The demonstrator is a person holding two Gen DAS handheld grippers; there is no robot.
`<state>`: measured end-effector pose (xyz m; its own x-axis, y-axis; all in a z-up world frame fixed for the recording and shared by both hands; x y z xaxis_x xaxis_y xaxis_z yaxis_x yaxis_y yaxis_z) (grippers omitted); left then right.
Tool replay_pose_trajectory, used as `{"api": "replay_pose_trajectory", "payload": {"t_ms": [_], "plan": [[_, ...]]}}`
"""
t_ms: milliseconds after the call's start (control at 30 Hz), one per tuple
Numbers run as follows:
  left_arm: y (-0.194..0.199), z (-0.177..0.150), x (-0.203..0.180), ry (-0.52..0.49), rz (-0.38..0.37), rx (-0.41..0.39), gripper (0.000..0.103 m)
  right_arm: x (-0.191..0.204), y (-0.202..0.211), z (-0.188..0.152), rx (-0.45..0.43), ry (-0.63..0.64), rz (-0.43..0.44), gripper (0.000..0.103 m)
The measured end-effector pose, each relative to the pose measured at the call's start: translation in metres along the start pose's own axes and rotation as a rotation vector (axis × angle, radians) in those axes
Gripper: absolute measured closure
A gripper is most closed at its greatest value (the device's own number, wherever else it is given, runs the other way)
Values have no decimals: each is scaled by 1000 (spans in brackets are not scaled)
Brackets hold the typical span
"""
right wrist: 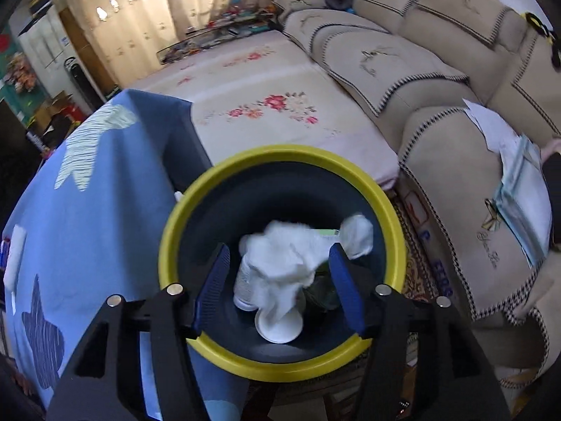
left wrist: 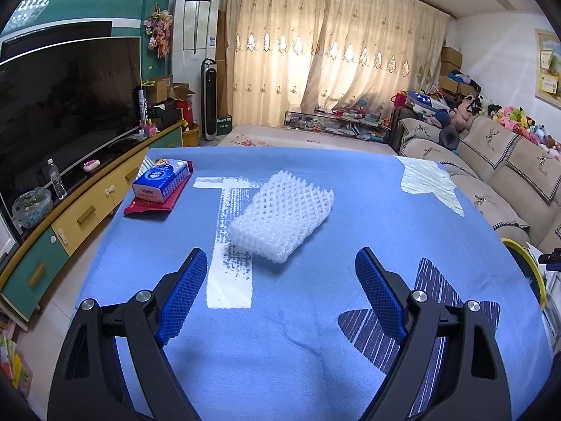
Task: Collect trash
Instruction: 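Carry the tissue into the bin and open the right gripper, then grasp the white mesh foam sleeve with the left gripper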
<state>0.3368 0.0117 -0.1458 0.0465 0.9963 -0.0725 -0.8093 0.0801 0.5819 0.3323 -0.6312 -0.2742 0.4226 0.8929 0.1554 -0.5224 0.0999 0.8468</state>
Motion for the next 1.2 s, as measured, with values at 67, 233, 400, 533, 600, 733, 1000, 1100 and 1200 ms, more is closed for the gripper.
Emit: {"api": "replay_pose_trajectory", "payload": {"t_ms": [67, 233, 400, 533, 600, 733, 1000, 1100, 1200], "plan": [[-3, -1, -3, 0, -16, 17, 17, 3, 3, 1, -10, 4, 12, 45], [-14, 2, -9, -12, -54, 85, 13, 12, 12, 1, -43, 41, 16, 37], [-39, 18, -18, -93, -83, 143, 12, 17, 11, 3, -45, 57, 46, 37], [-65, 27, -20, -137, -105, 183, 11, 18, 6, 1, -37, 53, 67, 37], [-81, 33, -20, -154, -117, 195, 11, 18, 5, 1, -35, 55, 73, 37], [-106, 39, -21, -201, -112, 220, 11, 23, 4, 1, -36, 63, 83, 37], [-145, 45, -17, -237, -127, 278, 11, 37, 4, 3, -35, 84, 101, 37], [-158, 42, -22, -259, -138, 313, 11, 42, 3, 3, -31, 93, 109, 37], [-167, 38, -25, -274, -145, 345, 11, 45, 3, 3, -28, 99, 117, 37]]}}
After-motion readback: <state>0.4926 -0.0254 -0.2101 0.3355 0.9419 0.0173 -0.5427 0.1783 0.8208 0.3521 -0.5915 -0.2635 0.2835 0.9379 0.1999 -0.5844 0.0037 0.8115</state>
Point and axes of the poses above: each gripper's, at about its wrist camera, not at the fingertips, and y roughly against the way its jaws point, x to its left, z to its top, the point moved 8 cm from there along -y, roughly the way its jaws point, and after that the axes turned 1 degree about x, right-handed, at the moved point
